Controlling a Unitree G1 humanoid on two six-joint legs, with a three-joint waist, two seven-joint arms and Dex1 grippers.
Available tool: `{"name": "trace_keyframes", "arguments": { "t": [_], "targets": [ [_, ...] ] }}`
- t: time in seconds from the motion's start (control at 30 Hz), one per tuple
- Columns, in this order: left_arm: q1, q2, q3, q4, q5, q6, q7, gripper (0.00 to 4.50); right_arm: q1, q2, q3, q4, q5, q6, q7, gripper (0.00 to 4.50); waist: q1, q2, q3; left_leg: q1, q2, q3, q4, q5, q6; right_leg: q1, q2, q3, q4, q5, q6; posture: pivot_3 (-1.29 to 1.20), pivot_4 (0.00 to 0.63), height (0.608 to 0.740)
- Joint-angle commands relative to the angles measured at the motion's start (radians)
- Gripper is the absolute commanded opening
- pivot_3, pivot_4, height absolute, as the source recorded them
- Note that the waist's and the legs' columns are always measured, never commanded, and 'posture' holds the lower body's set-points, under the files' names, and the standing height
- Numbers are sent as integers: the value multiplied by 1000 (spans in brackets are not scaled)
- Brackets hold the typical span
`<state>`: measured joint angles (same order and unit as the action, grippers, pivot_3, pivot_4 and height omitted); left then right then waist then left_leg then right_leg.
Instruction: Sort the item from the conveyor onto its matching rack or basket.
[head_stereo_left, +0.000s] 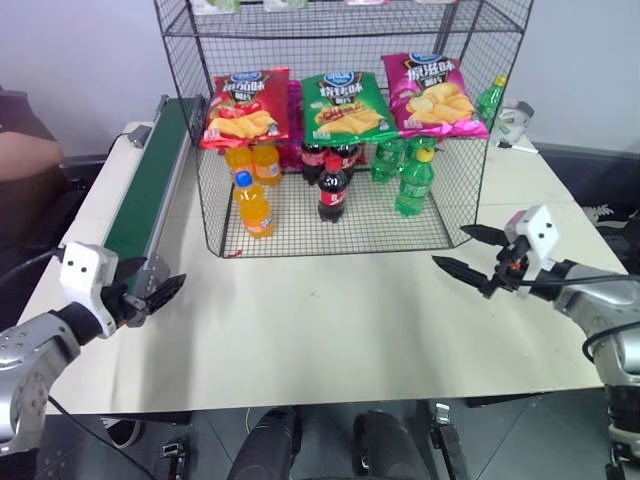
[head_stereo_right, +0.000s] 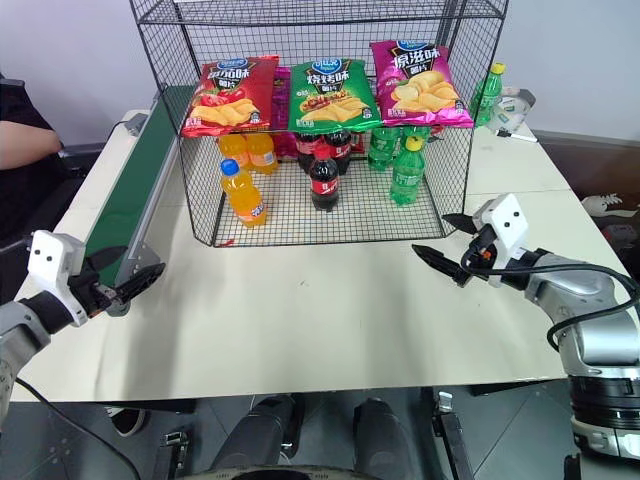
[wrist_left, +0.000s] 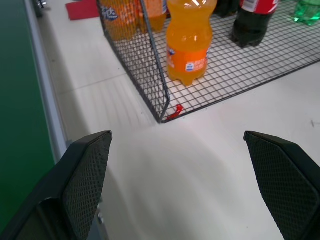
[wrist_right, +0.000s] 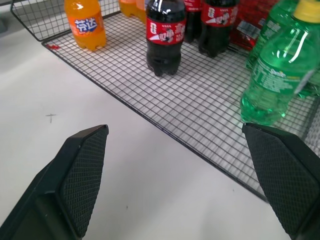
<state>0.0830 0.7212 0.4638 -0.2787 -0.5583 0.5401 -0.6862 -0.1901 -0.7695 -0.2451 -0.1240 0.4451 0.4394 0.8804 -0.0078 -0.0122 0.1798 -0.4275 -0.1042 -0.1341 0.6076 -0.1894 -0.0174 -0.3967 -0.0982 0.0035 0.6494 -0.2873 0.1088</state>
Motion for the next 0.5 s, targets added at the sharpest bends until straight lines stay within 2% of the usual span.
{"name": "trace_keyframes", "arguments": {
  "t": [0.03,0.5],
  "targets": [
    [-13,13,13,-16,-18,-3,-18,4420,-3,-18,-33,-32,5,-16,-4,4500,0,0,0,0,0,0,0,0,0,0,0,0,0,0,0,0,150,740],
    [18,-11,-2,-34,11,-2,45,4420,-8,-14,-28,-46,-10,-23,-34,4500,0,0,0,0,0,0,0,0,0,0,0,0,0,0,0,0,150,740]
  ]
}}
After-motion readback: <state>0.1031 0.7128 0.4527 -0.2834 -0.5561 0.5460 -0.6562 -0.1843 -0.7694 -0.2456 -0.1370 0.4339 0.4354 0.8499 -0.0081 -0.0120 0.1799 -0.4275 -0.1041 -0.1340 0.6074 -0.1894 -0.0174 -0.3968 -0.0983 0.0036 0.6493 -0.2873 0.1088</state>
